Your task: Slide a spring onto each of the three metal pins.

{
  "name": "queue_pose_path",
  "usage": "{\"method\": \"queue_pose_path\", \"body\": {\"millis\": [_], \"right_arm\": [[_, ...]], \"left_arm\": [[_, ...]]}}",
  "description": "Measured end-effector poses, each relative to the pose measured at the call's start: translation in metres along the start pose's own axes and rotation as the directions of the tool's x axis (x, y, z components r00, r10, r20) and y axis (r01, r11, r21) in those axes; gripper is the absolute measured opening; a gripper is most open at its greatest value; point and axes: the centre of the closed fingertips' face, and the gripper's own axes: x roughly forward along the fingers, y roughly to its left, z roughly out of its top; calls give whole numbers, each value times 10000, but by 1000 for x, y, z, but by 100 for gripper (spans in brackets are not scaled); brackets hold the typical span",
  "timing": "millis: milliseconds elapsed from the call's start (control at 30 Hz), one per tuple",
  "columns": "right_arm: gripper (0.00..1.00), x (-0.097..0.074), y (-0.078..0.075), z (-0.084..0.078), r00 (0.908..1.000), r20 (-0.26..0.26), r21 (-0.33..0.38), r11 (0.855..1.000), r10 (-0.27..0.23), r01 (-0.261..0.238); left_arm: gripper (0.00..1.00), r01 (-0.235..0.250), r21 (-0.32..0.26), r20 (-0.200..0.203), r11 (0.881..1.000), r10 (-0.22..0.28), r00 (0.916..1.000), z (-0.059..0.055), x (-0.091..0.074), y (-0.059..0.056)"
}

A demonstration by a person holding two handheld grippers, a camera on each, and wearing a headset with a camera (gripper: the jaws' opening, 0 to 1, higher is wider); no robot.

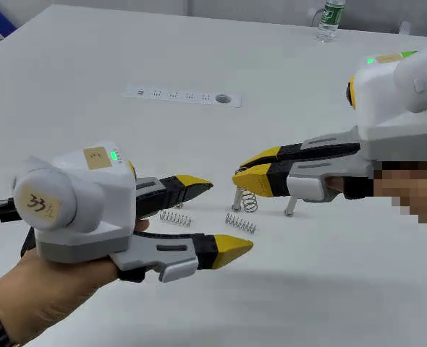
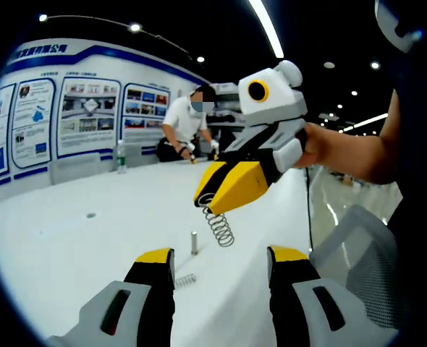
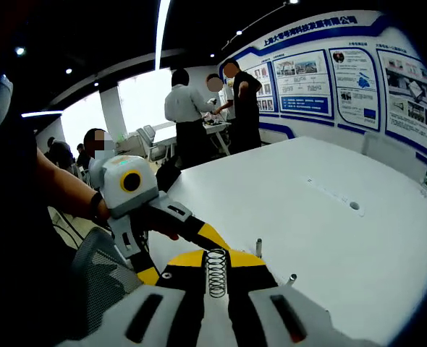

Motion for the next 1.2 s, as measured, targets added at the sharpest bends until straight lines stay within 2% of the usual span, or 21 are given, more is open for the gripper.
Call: {"method": "queue_pose_path", "body": {"millis": [133,267,467,700,967,1100,1200], "right_arm": [[12,3,7,3,9997,164,-74,9998,201,-200],[12,4,12,9,9985,412,-103,9993,363,-360],[12,4,16,10,9979,463,-210,9988,456,-447],[12,2,16,10,9983,415,-355,9986,410,-395],[12,-2,14,10,9997,66,-862,9960,234,-228],[12,-1,14,8,9996,-44,-881,9957,272,-274],[11,-2,12,9,9997,-54,-930,9954,225,-229]], "left_arm": [[43,-16,-576,273,9983,32,9996,6,0,4],[35,34,-739,370,9973,-7,9993,9,1,3],[28,155,-230,332,9996,-147,9993,10,3,-3],[12,71,210,271,9998,-77,9996,9,3,-1],[12,-50,299,347,9995,39,9994,11,0,4],[12,-25,375,290,9993,14,9996,9,1,3],[17,18,397,256,9992,-28,9997,8,1,2]]}}
